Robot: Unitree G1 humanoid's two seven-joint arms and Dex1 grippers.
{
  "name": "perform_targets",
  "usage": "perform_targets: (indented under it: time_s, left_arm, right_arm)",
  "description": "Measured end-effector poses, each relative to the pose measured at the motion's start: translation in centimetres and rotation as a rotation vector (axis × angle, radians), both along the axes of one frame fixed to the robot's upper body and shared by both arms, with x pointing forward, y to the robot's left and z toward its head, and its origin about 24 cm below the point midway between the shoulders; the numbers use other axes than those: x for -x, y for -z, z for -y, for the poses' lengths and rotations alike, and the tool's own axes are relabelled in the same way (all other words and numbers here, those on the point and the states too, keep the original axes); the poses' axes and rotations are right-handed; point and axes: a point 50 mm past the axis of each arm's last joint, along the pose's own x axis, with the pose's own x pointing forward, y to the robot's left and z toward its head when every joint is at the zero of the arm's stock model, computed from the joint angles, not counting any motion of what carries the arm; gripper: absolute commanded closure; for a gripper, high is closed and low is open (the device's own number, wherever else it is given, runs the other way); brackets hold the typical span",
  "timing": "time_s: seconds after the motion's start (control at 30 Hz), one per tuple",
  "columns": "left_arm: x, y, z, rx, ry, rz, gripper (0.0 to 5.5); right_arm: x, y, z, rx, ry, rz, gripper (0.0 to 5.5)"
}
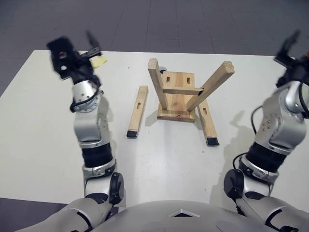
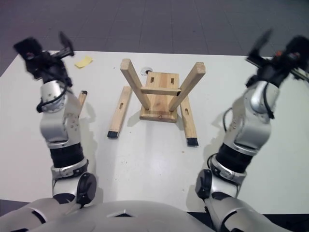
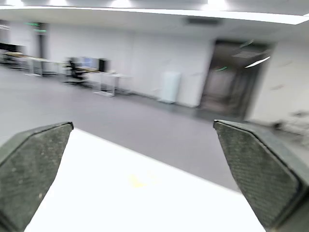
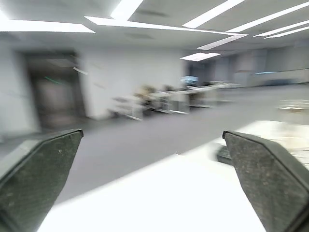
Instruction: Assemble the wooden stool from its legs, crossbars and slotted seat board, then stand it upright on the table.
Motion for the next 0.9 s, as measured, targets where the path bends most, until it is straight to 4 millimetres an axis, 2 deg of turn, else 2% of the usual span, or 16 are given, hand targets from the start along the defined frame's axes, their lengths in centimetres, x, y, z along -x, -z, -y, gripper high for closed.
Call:
perform_targets:
  time_s: [0.07,0.13,0.2,0.23,0.27,0.4,0.53,0.57,0.67,0.73,0.77,0.8,0.9]
  left_arm:
    - [0.2,1.0,1.9,-0.079,0.144,-0.058,0.10]
    - [0.3,1.6,5.0,-0.148,0.317,-0.089,0.10]
    - [1.0,2.3,8.8,-0.216,0.504,-0.114,0.10]
    - [1.3,2.7,9.7,-0.219,0.527,-0.132,0.10]
    - [1.4,3.1,9.8,-0.225,0.529,-0.159,0.10]
    - [1.2,4.0,10.0,-0.231,0.509,-0.218,0.10]
    - [0.6,4.5,10.3,-0.170,0.474,-0.258,0.10]
    - [0.4,4.5,9.8,-0.124,0.431,-0.272,0.10]
    - [0.1,5.1,5.9,0.005,0.202,-0.315,0.10]
    - [0.3,5.0,4.3,0.007,0.139,-0.308,0.10]
    - [0.3,4.6,4.5,-0.015,0.169,-0.280,0.10]
    - [0.3,3.8,5.4,-0.054,0.245,-0.232,0.10]
    - [0.8,2.4,10.1,-0.167,0.534,-0.130,0.10]
  right_arm:
    - [-0.7,2.5,-1.7,0.074,-0.119,-0.138,0.13]
    - [-1.3,3.8,-4.4,0.114,-0.270,-0.185,0.13]
    - [-1.6,4.9,-8.2,0.125,-0.437,-0.198,0.13]
    - [-1.4,5.5,-9.5,0.118,-0.463,-0.208,0.13]
    - [-1.2,5.9,-9.9,0.122,-0.471,-0.218,0.13]
    - [-0.9,6.2,-10.3,0.126,-0.460,-0.222,0.13]
    - [-1.1,7.1,-9.7,0.115,-0.401,-0.260,0.13]
    - [-1.1,7.3,-9.0,0.105,-0.343,-0.263,0.13]
    - [-0.4,7.5,-4.9,0.055,-0.104,-0.288,0.13]
    - [0.0,7.4,-3.8,0.088,-0.085,-0.297,0.13]
    - [0.0,7.2,-4.0,0.106,-0.125,-0.289,0.13]
    - [-0.1,6.9,-5.0,0.112,-0.201,-0.266,0.13]
    - [-0.4,5.8,-8.9,0.130,-0.438,-0.189,0.13]
